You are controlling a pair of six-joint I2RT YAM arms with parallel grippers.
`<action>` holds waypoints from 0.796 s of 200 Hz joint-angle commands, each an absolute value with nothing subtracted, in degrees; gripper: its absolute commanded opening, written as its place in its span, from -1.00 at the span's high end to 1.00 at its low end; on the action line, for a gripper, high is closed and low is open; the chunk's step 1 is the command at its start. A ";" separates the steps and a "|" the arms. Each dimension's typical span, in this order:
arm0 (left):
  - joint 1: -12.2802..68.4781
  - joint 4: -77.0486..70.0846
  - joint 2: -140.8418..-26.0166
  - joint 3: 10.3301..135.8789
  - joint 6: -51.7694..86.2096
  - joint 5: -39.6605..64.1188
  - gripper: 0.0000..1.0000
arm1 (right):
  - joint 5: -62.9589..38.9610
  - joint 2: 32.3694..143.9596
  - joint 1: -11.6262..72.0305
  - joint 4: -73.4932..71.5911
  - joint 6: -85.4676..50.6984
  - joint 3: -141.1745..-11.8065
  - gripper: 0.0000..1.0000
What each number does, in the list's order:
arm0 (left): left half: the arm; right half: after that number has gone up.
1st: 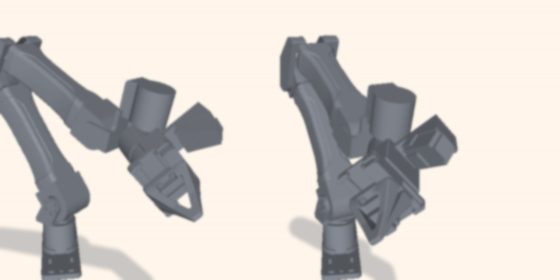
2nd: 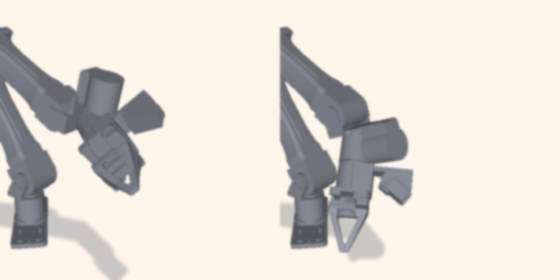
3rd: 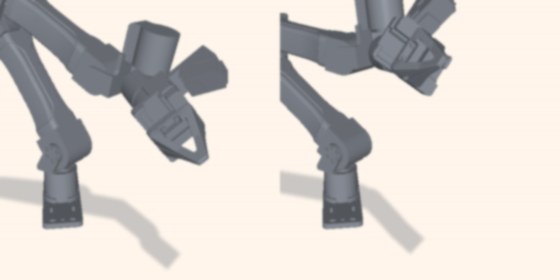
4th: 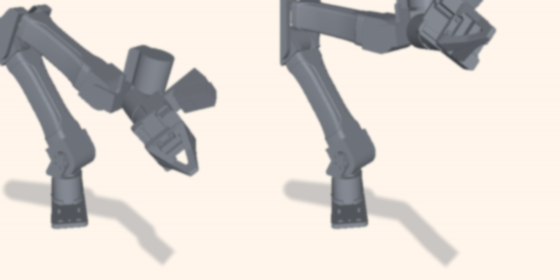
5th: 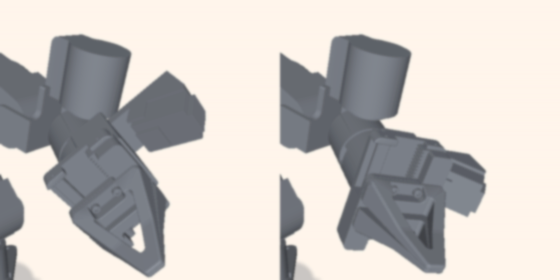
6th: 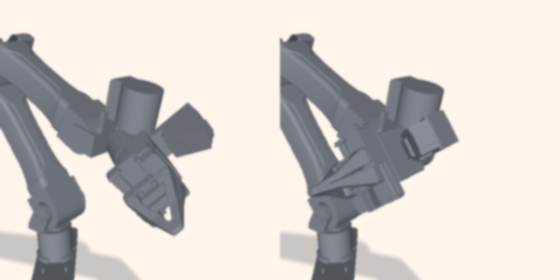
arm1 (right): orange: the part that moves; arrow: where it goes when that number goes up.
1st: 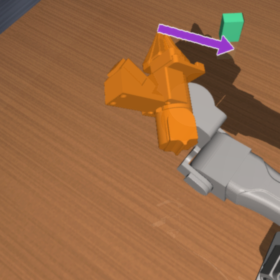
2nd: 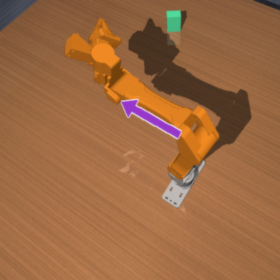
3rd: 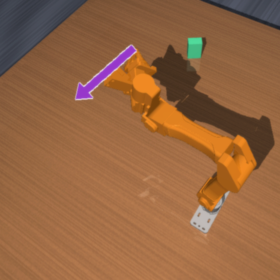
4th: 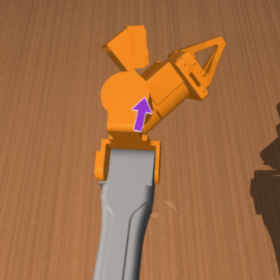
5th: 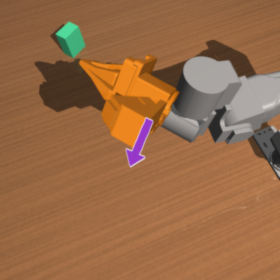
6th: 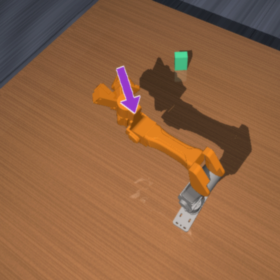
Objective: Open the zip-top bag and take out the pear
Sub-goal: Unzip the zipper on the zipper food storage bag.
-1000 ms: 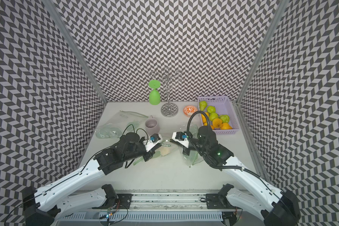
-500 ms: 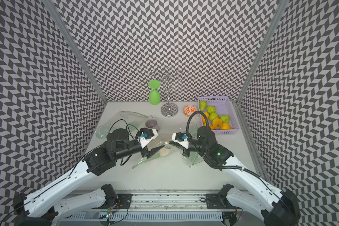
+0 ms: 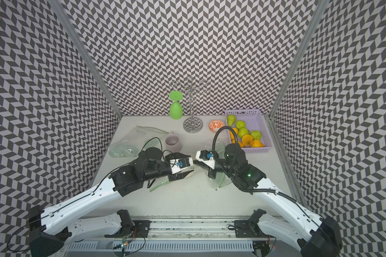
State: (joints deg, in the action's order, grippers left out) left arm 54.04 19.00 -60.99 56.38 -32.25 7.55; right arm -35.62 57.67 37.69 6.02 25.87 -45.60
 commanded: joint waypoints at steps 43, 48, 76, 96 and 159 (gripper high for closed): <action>54.49 19.95 -63.02 58.05 -32.93 4.64 0.37 | -35.42 55.90 37.91 4.32 25.81 -45.70 1.00; 54.49 19.95 -63.07 58.01 -32.96 4.37 0.42 | -35.36 55.91 37.88 4.33 25.79 -45.70 1.00; 54.49 20.04 -63.15 58.26 -33.05 3.70 0.56 | -35.50 56.05 37.89 4.18 25.67 -45.70 1.00; 54.48 20.44 -63.50 58.79 -33.05 3.52 0.60 | -35.42 56.24 37.90 4.50 25.83 -45.90 1.00; 54.49 21.35 -64.59 60.64 -32.52 4.09 0.76 | -35.37 56.16 37.92 5.04 25.89 -45.87 1.00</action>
